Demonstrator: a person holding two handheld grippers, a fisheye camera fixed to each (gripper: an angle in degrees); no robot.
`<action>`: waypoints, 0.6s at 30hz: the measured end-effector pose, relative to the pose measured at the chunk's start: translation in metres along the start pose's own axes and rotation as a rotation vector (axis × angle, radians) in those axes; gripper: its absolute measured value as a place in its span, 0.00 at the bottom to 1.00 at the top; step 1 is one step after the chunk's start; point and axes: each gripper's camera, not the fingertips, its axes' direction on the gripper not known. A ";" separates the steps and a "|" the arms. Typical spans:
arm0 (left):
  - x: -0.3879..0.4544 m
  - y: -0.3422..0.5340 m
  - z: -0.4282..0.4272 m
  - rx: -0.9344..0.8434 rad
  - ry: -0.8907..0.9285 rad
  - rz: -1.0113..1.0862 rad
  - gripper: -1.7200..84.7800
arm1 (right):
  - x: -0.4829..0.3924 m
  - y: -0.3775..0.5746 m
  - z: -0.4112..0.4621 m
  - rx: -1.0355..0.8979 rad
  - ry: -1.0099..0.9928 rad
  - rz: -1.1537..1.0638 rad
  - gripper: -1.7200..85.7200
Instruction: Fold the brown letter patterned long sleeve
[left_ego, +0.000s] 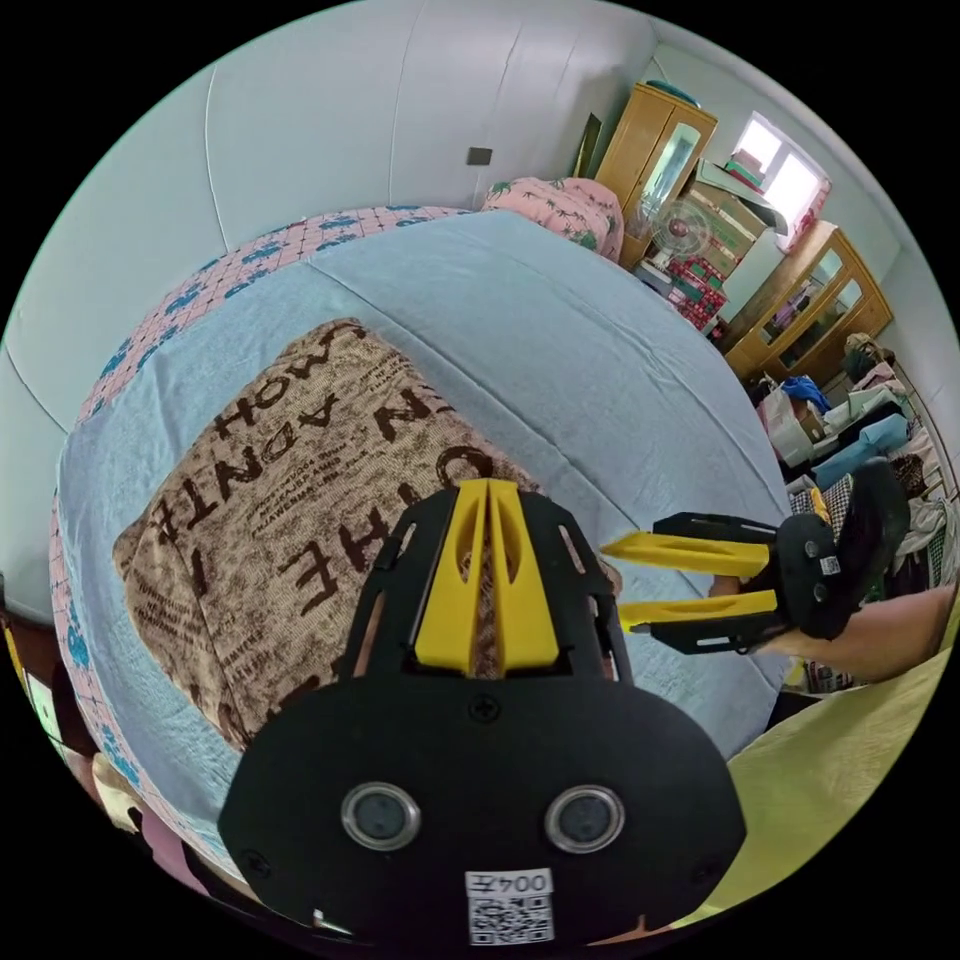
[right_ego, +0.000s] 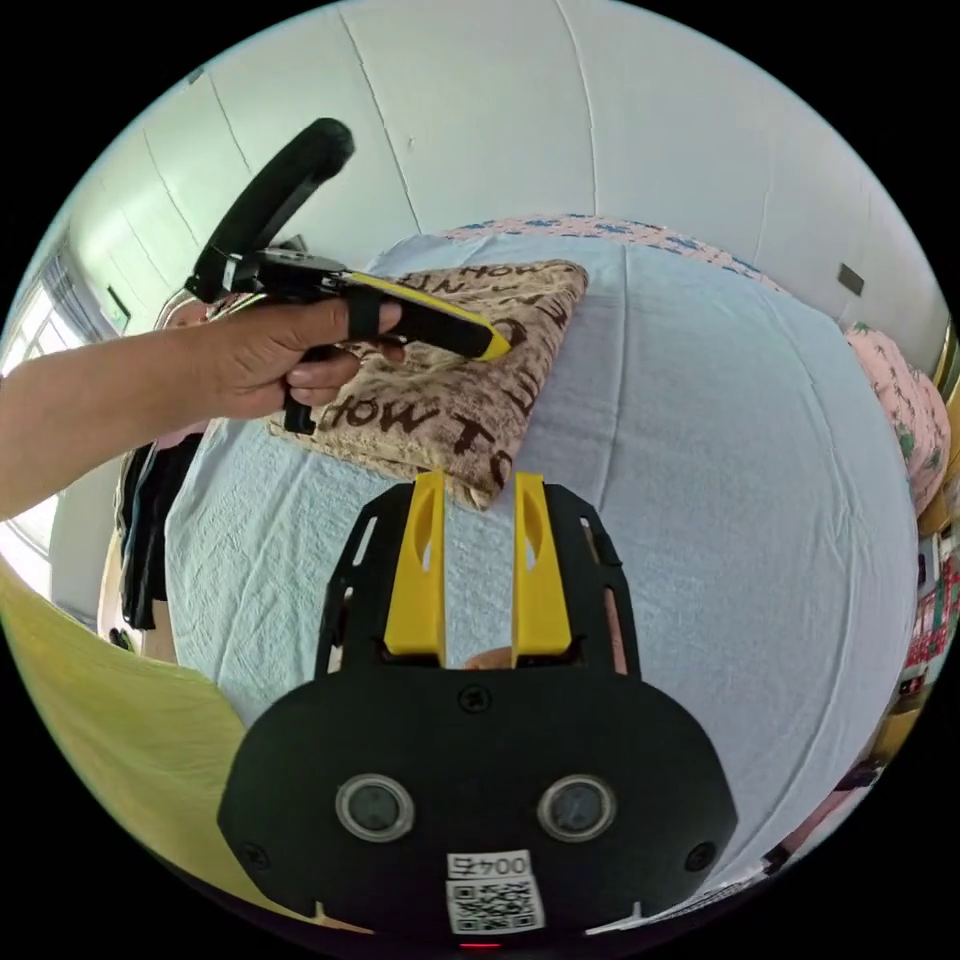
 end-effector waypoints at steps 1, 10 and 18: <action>-0.002 0.001 0.000 0.001 0.006 -0.005 0.02 | -0.004 -0.003 0.002 -0.007 0.006 -0.015 0.10; -0.031 0.015 -0.012 0.002 0.048 -0.045 0.02 | -0.047 0.002 0.027 -0.062 0.152 -0.156 0.07; -0.057 0.076 -0.136 0.149 -0.070 -0.090 0.02 | -0.045 -0.006 -0.030 -0.008 0.046 0.043 0.09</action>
